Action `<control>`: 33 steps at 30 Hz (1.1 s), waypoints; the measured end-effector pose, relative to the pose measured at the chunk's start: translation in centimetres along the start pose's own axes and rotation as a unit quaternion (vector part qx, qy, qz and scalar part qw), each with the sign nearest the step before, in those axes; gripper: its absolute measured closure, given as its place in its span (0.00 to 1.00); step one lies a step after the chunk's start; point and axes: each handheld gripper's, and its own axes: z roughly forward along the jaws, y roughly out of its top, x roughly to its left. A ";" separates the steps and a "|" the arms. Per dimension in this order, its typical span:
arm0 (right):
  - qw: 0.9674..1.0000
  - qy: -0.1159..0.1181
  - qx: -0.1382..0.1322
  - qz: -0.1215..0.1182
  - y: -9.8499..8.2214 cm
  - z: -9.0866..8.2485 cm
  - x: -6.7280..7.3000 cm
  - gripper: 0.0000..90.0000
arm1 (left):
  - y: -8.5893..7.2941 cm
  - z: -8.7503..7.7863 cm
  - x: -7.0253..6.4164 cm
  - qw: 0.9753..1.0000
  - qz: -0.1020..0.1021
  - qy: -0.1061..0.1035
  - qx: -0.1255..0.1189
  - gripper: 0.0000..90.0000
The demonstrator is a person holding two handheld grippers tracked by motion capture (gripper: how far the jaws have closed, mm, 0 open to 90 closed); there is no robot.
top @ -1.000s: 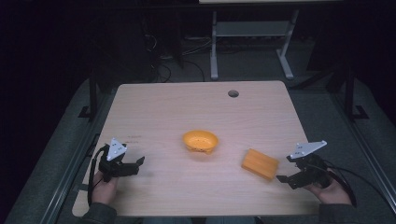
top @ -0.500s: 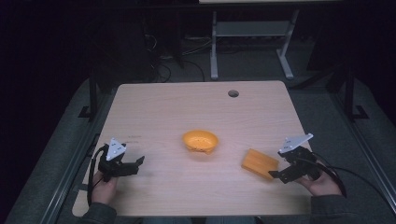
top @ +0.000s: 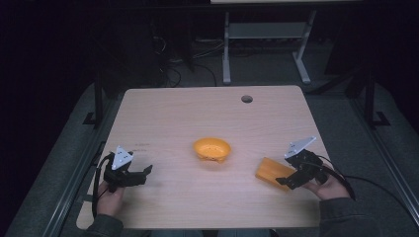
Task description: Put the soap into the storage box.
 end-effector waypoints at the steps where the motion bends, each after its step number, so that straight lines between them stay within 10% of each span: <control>1: 1.000 0.002 0.000 -0.001 0.1 0.2 0.0 0.17 | 0.0 0.0 0.0 1.000 0.001 0.000 0.000 0.16; 33: 0.998 0.017 0.058 -0.018 1.5 4.5 -0.2 0.18 | 0.0 -0.1 0.1 1.000 -0.005 0.000 -0.006 0.16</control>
